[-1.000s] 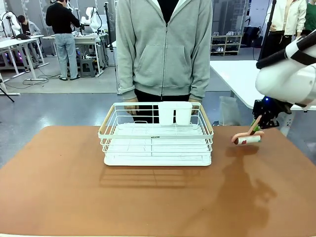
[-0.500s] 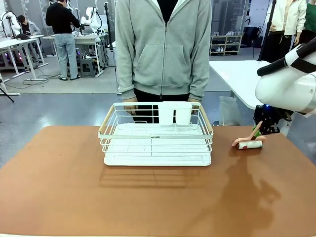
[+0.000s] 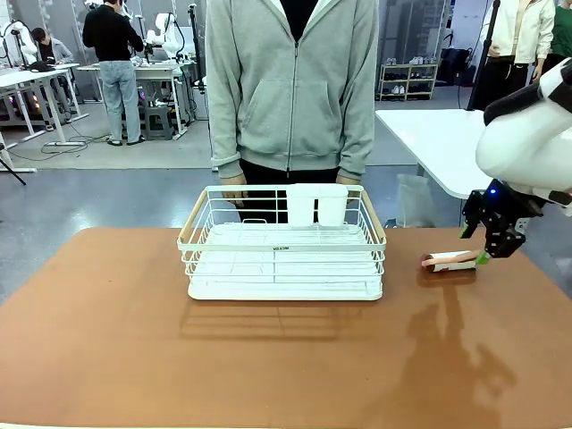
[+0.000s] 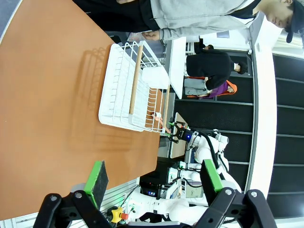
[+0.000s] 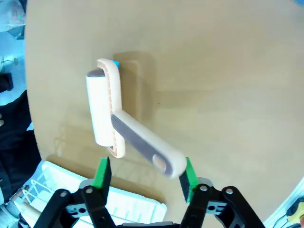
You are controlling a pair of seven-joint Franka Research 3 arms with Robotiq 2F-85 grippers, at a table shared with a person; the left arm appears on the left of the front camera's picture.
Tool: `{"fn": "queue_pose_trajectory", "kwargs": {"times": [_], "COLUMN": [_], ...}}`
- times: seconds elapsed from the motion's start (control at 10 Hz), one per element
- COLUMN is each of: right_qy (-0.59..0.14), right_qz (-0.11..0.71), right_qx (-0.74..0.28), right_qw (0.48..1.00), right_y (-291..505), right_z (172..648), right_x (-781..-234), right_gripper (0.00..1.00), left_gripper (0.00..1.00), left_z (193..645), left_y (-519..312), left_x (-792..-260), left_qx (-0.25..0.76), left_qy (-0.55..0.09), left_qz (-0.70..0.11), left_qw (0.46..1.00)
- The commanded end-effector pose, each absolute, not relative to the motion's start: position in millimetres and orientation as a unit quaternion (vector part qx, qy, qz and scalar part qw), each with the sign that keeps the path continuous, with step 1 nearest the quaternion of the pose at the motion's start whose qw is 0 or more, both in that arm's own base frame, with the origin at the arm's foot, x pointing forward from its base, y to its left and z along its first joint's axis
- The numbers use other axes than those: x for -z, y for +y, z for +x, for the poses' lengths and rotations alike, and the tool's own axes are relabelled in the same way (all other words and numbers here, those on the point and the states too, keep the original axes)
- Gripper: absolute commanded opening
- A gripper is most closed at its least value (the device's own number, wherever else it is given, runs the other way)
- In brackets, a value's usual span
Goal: Clean the table.
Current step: Place the Lint Roller down when the Dish drying rack is positioned in the middle of the table.
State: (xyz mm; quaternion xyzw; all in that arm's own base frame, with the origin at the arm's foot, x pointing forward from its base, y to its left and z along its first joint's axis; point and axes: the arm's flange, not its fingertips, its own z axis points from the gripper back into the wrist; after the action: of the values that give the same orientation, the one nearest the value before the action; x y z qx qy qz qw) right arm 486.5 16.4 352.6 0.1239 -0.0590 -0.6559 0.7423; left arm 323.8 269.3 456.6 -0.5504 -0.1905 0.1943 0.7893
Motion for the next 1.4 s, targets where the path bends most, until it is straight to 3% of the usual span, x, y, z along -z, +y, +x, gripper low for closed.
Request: {"fn": "queue_pose_trajectory", "kwargs": {"times": [0.0,1.3], "right_qy": [-0.051,-0.048], "right_qz": [0.091,0.091], "right_qx": [0.663,0.654], "right_qw": [0.741,0.75], "right_y": [25,20], "right_z": [466,459], "right_x": [-373,-382], "right_gripper": [1.0,1.0], "left_gripper": [1.0,1.0], "left_z": [321,321], "left_y": [271,271], "left_x": [-458,-458], "left_qx": [-0.19,-0.19], "left_qy": [-0.192,-0.192], "left_qz": [-0.555,-0.555], "left_qw": [0.787,0.787]}}
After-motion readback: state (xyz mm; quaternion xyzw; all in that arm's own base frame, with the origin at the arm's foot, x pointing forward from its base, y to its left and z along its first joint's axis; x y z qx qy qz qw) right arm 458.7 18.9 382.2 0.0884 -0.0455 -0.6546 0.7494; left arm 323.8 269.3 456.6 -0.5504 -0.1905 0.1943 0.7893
